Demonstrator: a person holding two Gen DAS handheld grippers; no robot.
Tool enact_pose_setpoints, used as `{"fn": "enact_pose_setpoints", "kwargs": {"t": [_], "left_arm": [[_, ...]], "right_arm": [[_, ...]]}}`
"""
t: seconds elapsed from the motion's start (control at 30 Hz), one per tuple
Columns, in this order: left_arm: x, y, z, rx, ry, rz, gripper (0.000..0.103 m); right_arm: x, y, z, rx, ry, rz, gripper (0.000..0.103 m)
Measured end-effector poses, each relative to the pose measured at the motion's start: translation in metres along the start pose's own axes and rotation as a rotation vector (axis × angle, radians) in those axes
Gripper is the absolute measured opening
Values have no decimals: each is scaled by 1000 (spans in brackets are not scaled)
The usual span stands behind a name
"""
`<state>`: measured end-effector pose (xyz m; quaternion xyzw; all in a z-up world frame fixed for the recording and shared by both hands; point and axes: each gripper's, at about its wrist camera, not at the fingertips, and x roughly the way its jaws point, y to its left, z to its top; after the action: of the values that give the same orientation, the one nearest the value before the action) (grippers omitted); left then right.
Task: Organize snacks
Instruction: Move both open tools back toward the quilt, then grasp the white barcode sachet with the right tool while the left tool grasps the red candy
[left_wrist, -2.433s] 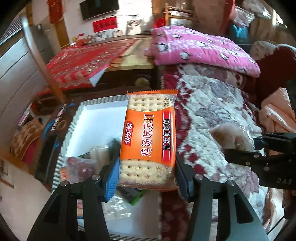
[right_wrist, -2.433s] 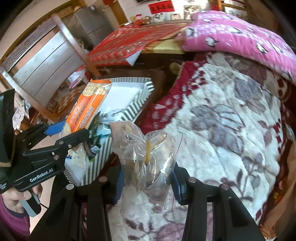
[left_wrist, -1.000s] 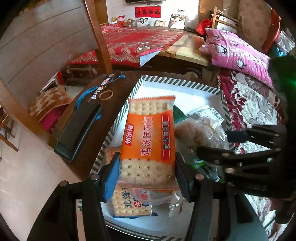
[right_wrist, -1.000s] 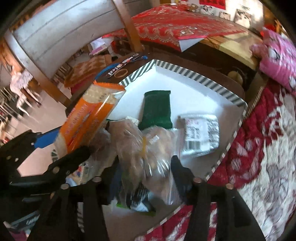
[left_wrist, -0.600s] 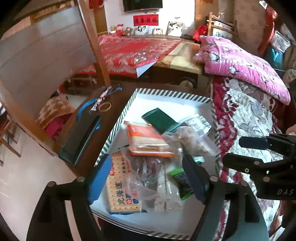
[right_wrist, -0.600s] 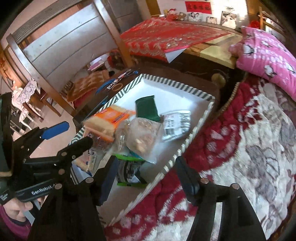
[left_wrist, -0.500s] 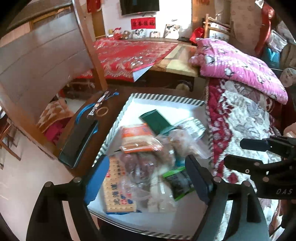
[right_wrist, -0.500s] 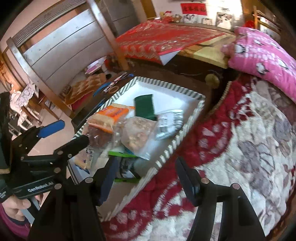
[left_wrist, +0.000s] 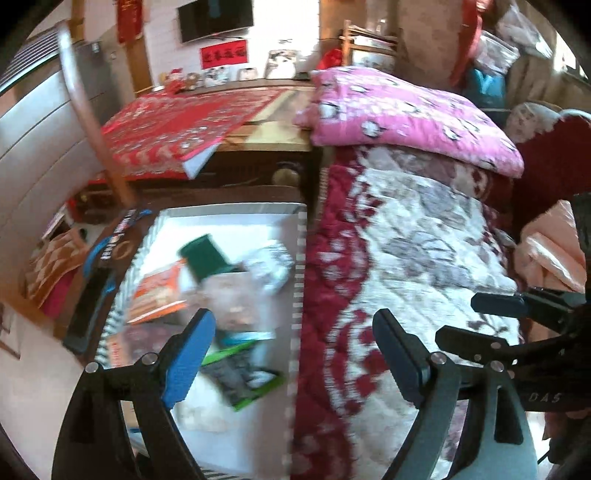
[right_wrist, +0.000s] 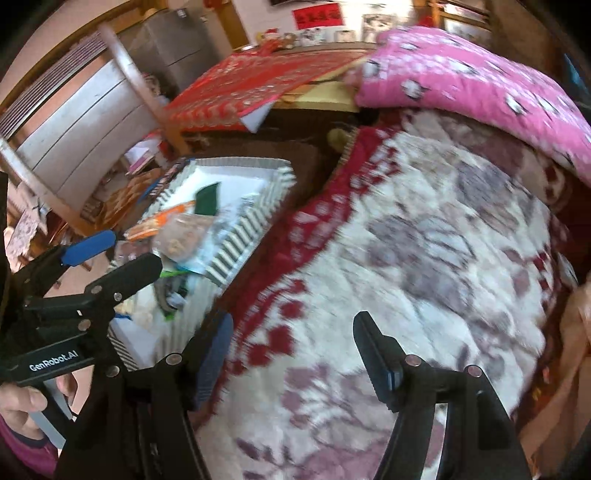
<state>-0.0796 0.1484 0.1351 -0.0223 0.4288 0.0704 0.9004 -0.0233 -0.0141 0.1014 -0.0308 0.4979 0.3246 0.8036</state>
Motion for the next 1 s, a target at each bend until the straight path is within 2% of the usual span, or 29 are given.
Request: {"fn": "enact_pose_setpoints", "kwargs": {"t": [0.3,0.47,0.57,0.67,0.73,0.83,1.0], "left_arm": [[28,-71,3,112,52,-98,87],[35,-94,3,162,60,-116,87],[42,-98,3,171,75,-121,87],[50,-97,4,173,95,-120,87],[55,-95,6,166,104,-111,87],[63,-92,10,147,121,-116,87],[79,-97,14,142,144,-129,87]], "right_arm": [[-13,-74,-41,144,21,-76,72],[-17,-119,-44,205,31,-123,72],[-18,-151,-27,218,31,-163,72],[-19,-194,4,255,26,-206,81],[-18,-218,23,275,27,-235,81],[-13,-266,54,306,66,-279,82],[6,-329,70,403,149,-320,84]]}}
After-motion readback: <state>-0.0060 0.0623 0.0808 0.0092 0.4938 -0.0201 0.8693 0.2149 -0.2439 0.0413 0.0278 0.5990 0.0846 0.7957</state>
